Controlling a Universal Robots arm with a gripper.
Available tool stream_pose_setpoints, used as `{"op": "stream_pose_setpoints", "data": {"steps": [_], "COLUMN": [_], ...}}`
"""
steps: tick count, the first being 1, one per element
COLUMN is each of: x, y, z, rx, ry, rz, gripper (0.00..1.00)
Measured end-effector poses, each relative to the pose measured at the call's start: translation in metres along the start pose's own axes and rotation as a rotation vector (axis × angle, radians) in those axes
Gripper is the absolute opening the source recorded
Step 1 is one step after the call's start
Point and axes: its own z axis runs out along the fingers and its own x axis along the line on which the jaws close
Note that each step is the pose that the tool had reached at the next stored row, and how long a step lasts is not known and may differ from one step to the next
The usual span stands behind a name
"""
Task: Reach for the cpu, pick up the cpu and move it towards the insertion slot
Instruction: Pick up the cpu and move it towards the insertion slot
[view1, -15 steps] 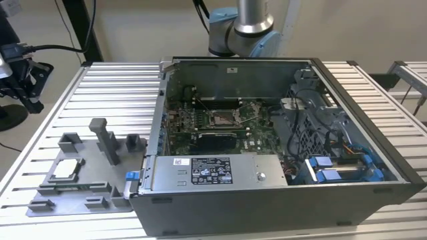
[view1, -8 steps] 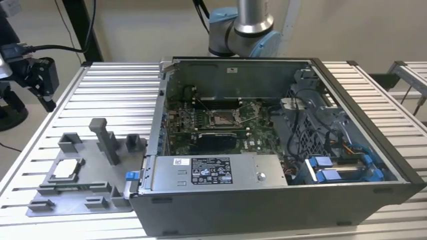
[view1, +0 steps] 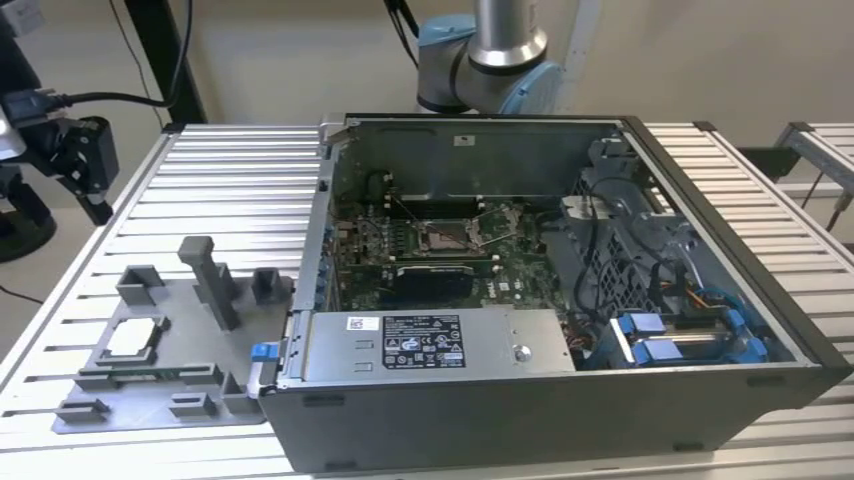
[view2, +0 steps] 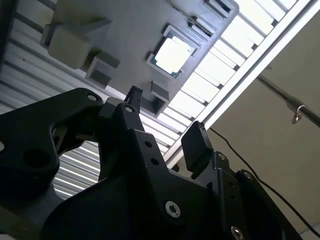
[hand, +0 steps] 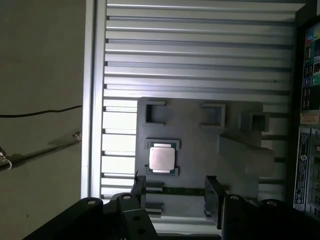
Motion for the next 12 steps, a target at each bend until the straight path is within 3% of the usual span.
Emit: {"op": "stream_pose_setpoints", "data": {"steps": [12], "x": [0.0000], "y": [-0.0001], "z": [0.0022], "rx": [0.0000], "ry": [0.0003], "rz": [0.000], "gripper": [1.00]}}
